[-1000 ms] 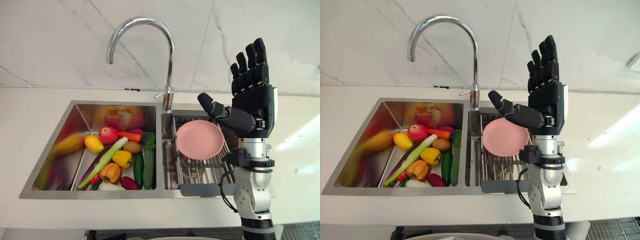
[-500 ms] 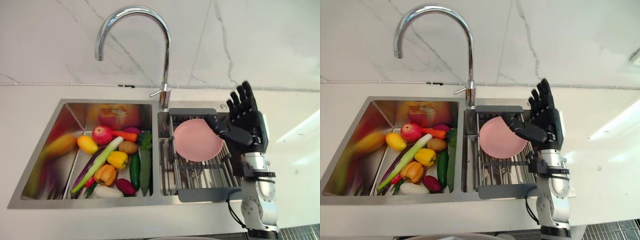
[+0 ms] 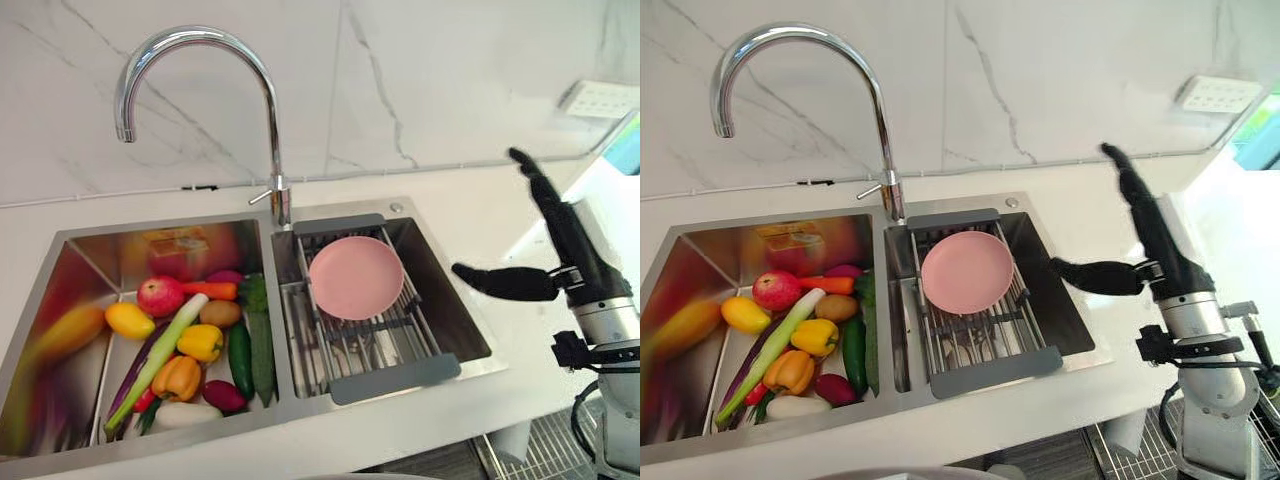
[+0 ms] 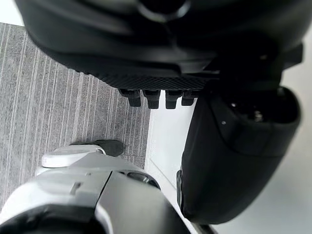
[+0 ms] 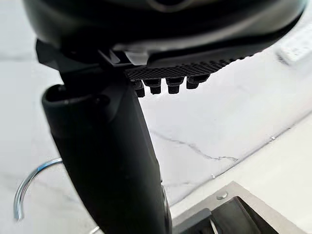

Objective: Walk over to the sink, pick up the cup, carry it to the dishwasher, place the cup inside the dishwasher, then close the dishwasher door

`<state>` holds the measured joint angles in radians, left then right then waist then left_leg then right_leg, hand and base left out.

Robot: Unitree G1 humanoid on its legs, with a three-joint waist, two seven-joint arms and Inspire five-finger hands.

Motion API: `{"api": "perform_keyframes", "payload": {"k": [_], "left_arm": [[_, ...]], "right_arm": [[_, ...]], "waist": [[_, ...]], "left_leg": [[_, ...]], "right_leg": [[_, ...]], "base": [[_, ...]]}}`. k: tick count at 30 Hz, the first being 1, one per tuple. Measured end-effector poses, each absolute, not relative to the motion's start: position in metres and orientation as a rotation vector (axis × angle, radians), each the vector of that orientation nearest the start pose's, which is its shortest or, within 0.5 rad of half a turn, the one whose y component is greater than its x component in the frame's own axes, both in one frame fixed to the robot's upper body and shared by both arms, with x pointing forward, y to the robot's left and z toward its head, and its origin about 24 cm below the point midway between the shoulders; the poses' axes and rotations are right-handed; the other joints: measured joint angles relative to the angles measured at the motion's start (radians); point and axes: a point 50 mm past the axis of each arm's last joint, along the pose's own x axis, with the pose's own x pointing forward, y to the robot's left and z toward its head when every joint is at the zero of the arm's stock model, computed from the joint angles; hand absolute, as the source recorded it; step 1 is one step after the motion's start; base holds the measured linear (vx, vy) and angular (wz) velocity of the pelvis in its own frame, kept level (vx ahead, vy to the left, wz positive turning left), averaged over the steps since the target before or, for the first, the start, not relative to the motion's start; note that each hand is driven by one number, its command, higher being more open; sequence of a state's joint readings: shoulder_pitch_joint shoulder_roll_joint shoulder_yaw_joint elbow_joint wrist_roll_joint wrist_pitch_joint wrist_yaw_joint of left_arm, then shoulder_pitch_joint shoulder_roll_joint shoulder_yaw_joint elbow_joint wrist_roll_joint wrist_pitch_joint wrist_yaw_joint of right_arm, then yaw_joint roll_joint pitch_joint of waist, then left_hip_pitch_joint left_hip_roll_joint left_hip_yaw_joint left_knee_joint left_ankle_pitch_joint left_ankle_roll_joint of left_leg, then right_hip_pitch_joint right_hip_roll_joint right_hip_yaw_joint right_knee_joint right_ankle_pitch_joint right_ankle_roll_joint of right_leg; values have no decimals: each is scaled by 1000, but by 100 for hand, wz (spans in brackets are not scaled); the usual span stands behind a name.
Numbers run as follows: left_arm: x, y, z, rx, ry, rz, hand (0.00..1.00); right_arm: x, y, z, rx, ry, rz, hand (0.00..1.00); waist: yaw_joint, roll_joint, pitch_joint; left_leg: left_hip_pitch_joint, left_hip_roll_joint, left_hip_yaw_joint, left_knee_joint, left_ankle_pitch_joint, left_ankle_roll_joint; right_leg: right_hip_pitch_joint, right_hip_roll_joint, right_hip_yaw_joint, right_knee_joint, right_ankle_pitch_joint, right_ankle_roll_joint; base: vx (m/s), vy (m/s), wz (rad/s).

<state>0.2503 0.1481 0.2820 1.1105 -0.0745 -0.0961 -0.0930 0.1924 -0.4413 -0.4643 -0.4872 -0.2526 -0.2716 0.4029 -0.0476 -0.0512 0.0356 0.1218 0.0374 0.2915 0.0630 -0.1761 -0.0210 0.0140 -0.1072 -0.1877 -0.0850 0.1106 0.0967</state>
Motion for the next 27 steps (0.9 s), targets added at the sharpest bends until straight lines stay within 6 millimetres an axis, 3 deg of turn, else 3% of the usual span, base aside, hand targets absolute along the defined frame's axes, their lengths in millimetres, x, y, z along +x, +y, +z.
{"api": "perform_keyframes", "payload": {"k": [12,27], "left_arm": [[10,241,-163,-68,1226,338,100],[13,242,-162,-48,1216,322,100]], "right_arm": [[185,-219,144,-1489,-343,396,100],[194,-210,110,-1487,-322,423,100]], "waist": [[-11,-5,-19],[3,-16,-27]], "left_leg": [[-2,2,-5,-1,3,4],[-1,0,-50,-20,29,1]], "right_leg": [[2,2,-5,1,2,-4],[20,-1,-49,1,1,-5]], "base": [[-50,-34,1],[-57,-32,9]]}}
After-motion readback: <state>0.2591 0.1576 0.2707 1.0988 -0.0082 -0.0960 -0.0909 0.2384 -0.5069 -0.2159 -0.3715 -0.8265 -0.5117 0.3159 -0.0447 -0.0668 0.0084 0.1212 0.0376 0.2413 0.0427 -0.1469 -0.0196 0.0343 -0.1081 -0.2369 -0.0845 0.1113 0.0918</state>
